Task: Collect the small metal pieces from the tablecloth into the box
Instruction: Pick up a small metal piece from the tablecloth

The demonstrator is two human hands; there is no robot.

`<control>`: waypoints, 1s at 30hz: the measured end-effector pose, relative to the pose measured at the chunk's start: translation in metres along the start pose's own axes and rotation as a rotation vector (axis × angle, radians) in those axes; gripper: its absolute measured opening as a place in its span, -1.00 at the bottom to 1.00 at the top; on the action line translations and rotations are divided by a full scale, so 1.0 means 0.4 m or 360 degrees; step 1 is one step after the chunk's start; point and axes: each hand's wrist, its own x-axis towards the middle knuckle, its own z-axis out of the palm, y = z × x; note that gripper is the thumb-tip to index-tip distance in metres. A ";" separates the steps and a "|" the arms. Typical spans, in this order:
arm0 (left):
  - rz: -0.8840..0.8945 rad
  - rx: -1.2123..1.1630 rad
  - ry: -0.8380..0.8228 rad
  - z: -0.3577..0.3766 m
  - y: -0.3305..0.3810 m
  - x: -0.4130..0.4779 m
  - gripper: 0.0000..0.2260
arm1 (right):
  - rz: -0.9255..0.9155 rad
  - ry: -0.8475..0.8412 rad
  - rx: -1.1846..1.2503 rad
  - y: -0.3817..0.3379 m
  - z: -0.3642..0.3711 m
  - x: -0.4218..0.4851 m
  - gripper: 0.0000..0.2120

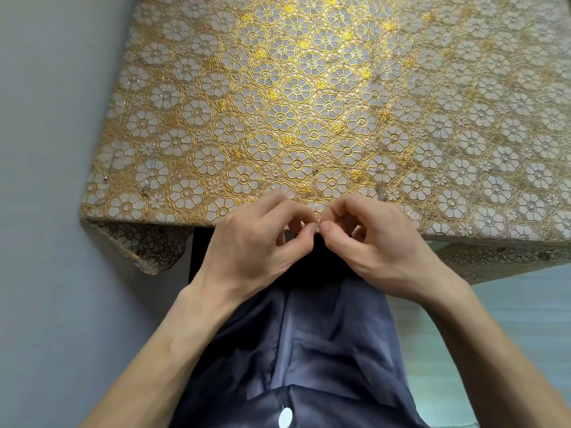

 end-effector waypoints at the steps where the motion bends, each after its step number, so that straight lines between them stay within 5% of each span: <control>1: 0.0001 -0.0006 -0.0001 -0.002 -0.001 0.000 -0.90 | 0.0015 0.0003 0.0021 0.000 0.001 0.000 -0.91; 30: 0.0199 0.0217 0.0052 -0.018 0.009 -0.001 -0.93 | -0.0030 -0.0014 -0.0145 -0.006 -0.010 -0.001 -0.93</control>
